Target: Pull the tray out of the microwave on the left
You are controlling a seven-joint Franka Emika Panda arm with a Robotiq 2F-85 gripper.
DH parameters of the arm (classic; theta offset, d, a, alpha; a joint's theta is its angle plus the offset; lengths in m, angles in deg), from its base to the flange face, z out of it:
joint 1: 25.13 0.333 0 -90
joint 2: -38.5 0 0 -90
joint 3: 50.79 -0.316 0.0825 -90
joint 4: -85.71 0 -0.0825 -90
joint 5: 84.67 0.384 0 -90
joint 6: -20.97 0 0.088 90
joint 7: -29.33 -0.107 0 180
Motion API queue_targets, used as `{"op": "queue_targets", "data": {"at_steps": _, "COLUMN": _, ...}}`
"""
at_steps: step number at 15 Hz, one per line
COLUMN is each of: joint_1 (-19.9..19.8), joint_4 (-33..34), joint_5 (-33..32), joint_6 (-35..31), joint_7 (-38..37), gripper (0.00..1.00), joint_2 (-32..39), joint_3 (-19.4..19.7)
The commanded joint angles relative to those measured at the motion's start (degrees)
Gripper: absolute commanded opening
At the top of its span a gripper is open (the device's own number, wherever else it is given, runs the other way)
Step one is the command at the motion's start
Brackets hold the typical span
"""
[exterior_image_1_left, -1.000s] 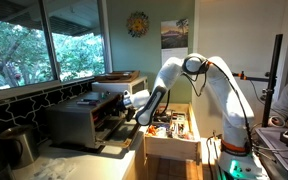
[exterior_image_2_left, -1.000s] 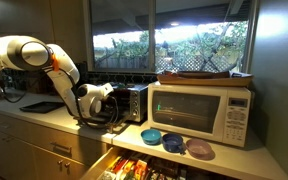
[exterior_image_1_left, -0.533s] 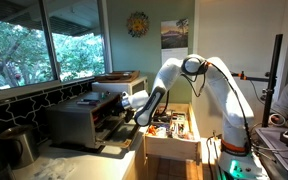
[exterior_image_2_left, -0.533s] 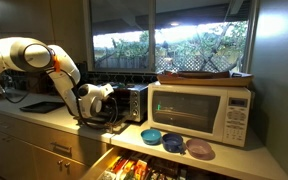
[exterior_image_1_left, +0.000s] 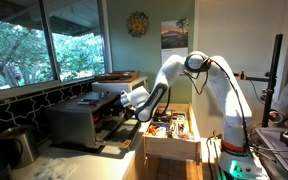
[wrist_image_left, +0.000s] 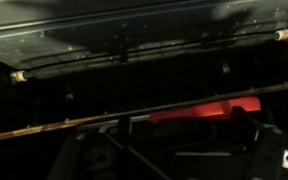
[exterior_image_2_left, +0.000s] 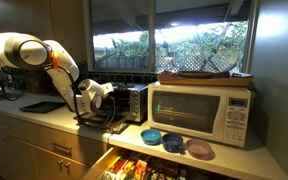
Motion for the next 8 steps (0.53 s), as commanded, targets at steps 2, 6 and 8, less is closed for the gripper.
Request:
{"op": "queue_targets", "data": {"at_steps": 2, "joint_1": -4.4, "joint_4": -4.2, "joint_5": -2.0, "joint_6": 7.5, "joint_7": -4.9, "gripper": 1.0, "joint_2": -4.3, "joint_3": -3.9}}
{"op": "queue_targets", "data": {"at_steps": 6, "joint_1": -11.1, "joint_4": -7.3, "joint_5": -3.3, "joint_6": 16.8, "joint_7": -7.8, "gripper": 1.0, "joint_2": -8.4, "joint_3": -12.1}}
{"op": "queue_targets", "data": {"at_steps": 8, "joint_1": -15.8, "joint_4": -8.7, "joint_5": -2.1, "joint_6": 21.3, "joint_7": -7.8, "gripper": 1.0, "joint_2": -9.7, "joint_3": -18.2}}
